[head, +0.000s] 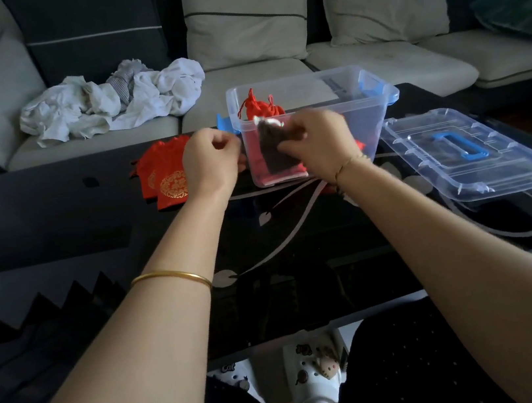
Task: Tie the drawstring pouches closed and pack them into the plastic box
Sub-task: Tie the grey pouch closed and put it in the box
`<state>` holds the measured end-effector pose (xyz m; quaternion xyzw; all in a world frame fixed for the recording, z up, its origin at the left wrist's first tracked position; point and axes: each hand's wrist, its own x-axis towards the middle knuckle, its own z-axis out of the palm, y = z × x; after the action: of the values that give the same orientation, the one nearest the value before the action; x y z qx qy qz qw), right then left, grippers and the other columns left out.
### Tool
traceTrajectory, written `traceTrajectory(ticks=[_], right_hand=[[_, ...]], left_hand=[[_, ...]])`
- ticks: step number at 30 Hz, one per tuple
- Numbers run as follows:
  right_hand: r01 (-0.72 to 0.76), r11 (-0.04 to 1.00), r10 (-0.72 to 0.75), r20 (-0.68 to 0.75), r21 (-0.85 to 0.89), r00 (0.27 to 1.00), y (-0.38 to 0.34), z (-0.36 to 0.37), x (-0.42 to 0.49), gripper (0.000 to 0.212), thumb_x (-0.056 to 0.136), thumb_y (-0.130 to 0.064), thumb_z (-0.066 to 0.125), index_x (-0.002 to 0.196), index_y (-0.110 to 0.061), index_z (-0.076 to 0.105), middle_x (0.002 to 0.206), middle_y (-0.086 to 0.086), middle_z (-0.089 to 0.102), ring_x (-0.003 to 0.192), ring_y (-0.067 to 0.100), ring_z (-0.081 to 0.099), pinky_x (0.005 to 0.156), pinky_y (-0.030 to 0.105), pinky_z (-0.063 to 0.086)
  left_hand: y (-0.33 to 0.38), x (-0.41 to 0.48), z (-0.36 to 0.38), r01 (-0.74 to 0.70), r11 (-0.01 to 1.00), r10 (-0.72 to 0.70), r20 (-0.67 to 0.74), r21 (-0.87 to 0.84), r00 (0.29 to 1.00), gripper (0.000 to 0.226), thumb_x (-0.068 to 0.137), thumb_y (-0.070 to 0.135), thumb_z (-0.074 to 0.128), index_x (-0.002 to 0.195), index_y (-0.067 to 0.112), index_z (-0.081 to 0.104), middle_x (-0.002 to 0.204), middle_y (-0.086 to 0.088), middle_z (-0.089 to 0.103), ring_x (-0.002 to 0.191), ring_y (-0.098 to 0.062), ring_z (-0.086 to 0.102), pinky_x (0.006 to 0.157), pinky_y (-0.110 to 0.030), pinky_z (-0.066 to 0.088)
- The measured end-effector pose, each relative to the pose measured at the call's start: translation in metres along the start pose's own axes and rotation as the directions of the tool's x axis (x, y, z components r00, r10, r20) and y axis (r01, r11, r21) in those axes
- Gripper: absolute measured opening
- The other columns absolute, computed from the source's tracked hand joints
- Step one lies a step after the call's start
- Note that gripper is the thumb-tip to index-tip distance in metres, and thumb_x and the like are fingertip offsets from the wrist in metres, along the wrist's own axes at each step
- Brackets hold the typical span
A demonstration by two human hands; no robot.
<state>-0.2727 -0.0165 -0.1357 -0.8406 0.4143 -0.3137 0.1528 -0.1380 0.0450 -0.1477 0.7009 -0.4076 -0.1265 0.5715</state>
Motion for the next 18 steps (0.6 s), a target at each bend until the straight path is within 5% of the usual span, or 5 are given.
traceTrajectory(ticks=[5,7,12,15,18], right_hand=[[-0.118,0.988,0.131,-0.135,0.101,0.982,-0.022,-0.017,0.069,0.026,0.082,-0.018,0.064,0.108,-0.014,0.064,0.103,0.004,0.064,0.096,0.021,0.059,0.083,0.028,0.046],[-0.205,0.979,0.205,-0.118,0.013,0.972,-0.022,-0.014,0.099,0.027,0.083,-0.018,0.062,0.109,-0.013,0.065,0.112,0.008,0.064,0.104,0.025,0.060,0.082,0.027,0.044],[-0.340,0.914,0.371,0.113,-0.221,0.922,-0.009,0.026,0.135,0.022,0.079,-0.028,0.062,0.086,-0.007,0.059,0.102,0.012,0.061,0.102,0.027,0.058,0.087,0.033,0.042],[-0.377,0.870,0.428,0.105,-0.316,0.898,-0.001,0.031,0.134,0.031,0.086,-0.024,0.053,0.115,-0.012,0.059,0.120,0.010,0.059,0.115,0.031,0.052,0.097,0.040,0.038],[-0.366,0.868,0.396,0.023,-0.336,0.918,0.007,0.027,0.132,0.029,0.087,-0.017,0.054,0.115,-0.013,0.060,0.124,0.010,0.058,0.118,0.032,0.050,0.096,0.039,0.038]], left_hand=[[-0.027,0.033,-0.009,0.101,0.979,-0.092,-0.056,0.176,0.994,0.021,0.093,0.005,0.042,0.102,0.008,0.061,0.086,-0.007,0.062,0.067,-0.012,0.058,0.059,-0.021,0.049],[-0.040,0.048,-0.013,0.086,0.956,-0.077,-0.043,0.280,0.996,0.025,0.090,0.000,0.041,0.095,0.010,0.064,0.085,-0.012,0.061,0.075,-0.021,0.059,0.069,-0.028,0.052],[-0.079,0.071,-0.020,0.018,0.792,-0.089,0.085,0.610,0.992,0.025,0.088,0.000,0.048,0.065,0.007,0.057,0.075,-0.005,0.056,0.076,-0.026,0.059,0.053,-0.019,0.044],[-0.101,0.071,-0.018,-0.038,0.645,-0.157,0.182,0.763,0.971,0.017,0.090,0.009,0.049,0.097,0.001,0.063,0.112,-0.015,0.061,0.104,-0.037,0.057,0.078,-0.039,0.048],[-0.114,0.062,-0.017,-0.084,0.507,-0.275,0.253,0.858,0.928,0.040,0.095,0.015,0.044,0.135,0.009,0.045,0.148,-0.012,0.033,0.132,-0.034,0.035,0.100,-0.046,0.037]])
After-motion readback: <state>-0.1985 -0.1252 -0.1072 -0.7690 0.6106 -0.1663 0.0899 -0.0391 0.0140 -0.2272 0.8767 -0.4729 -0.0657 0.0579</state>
